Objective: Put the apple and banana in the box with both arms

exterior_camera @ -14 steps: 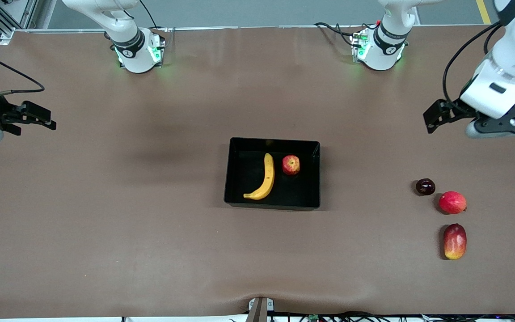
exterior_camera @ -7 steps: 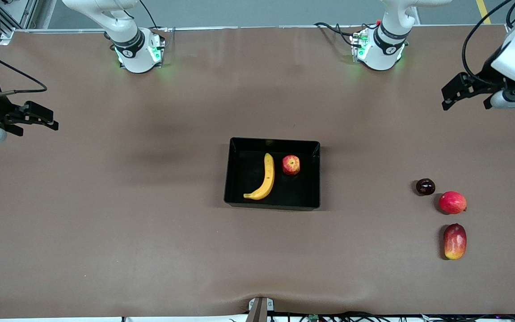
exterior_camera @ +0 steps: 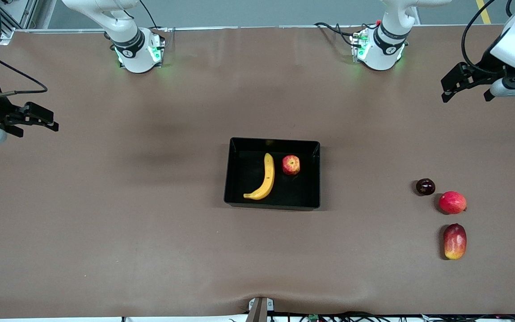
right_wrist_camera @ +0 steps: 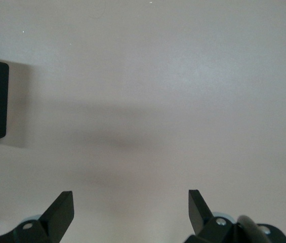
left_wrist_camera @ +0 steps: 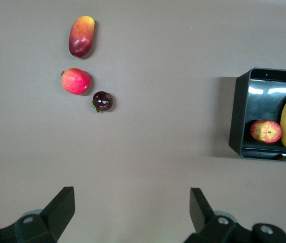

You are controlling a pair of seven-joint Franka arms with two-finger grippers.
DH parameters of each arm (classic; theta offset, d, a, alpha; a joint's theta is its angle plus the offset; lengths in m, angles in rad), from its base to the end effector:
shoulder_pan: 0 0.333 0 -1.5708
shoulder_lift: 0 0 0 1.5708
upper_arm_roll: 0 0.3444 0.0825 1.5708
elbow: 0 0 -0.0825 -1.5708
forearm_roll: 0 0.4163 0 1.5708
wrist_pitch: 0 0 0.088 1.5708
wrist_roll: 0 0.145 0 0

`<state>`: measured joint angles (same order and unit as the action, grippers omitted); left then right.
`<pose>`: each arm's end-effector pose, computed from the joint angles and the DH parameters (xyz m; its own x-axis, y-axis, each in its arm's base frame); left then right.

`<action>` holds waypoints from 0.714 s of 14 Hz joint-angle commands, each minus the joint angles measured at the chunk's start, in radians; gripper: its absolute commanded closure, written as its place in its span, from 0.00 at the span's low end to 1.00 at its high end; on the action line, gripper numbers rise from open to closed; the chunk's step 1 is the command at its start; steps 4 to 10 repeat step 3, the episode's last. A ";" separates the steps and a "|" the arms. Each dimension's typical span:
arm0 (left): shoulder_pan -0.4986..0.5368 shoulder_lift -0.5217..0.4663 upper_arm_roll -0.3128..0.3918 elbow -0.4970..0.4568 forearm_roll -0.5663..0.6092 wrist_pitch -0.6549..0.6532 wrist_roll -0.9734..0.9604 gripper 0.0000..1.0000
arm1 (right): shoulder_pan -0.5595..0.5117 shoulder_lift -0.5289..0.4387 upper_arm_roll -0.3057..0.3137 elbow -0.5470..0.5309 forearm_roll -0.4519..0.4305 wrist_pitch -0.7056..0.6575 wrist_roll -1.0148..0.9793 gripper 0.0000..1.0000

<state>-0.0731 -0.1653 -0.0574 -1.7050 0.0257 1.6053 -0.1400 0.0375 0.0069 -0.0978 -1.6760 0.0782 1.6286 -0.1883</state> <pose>0.5312 -0.0686 0.6427 0.9975 0.0090 0.0695 0.0108 -0.9996 -0.0257 0.5874 -0.0244 0.5631 0.9917 0.1226 -0.0390 0.1189 -0.9892 -0.0858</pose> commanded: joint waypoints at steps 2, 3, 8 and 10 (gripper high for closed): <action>0.010 -0.005 -0.004 0.020 0.043 -0.048 0.008 0.00 | 0.013 -0.021 -0.007 -0.031 0.014 0.022 -0.007 0.00; 0.007 0.003 -0.004 0.028 0.048 -0.054 0.007 0.00 | 0.010 -0.022 -0.007 -0.040 0.014 0.023 -0.008 0.00; 0.007 0.003 -0.004 0.028 0.048 -0.054 0.007 0.00 | 0.010 -0.022 -0.007 -0.040 0.014 0.023 -0.008 0.00; 0.007 0.003 -0.004 0.028 0.048 -0.054 0.007 0.00 | 0.010 -0.022 -0.007 -0.040 0.014 0.023 -0.008 0.00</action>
